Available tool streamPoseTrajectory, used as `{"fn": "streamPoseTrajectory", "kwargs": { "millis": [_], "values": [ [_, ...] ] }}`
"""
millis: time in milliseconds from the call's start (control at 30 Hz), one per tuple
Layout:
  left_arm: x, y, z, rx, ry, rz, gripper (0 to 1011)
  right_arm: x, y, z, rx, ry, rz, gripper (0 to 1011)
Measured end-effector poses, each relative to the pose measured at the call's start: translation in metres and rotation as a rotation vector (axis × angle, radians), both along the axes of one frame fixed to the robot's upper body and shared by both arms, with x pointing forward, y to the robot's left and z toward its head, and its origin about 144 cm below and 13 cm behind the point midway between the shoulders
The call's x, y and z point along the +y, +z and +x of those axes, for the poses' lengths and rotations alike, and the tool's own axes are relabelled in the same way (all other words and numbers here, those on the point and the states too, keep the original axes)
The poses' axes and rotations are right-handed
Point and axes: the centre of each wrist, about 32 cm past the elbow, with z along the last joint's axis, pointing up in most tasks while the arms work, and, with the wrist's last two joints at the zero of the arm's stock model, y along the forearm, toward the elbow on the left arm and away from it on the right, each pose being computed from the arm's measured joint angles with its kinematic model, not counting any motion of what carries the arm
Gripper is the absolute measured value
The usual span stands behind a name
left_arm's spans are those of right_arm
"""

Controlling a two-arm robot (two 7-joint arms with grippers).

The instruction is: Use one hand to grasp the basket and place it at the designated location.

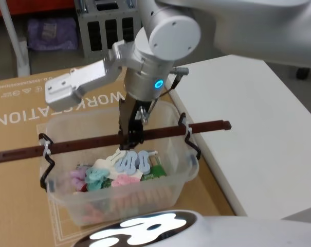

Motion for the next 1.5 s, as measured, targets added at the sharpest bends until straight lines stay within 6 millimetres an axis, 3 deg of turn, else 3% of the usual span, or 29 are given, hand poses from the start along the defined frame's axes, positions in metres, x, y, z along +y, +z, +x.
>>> {"fn": "streamPoseTrajectory", "kwargs": {
  "millis": [533, 1167, 1500],
  "values": [
    [0.0, 0.0, 0.0, 0.0, 0.0, 0.0, 0, -0.018, 0.026, 0.015, 0.005, -0.065, 0.054, 234],
    [0.0, 0.0, 0.0, 0.0, 0.0, 0.0, 0, -0.057, 0.059, 0.048, 0.01, -0.252, 0.087, 234],
    [0.0, 0.0, 0.0, 0.0, 0.001, 0.0, 0, -0.09, 0.08, 0.066, 0.009, -0.396, 0.122, 235]
  ]
}}
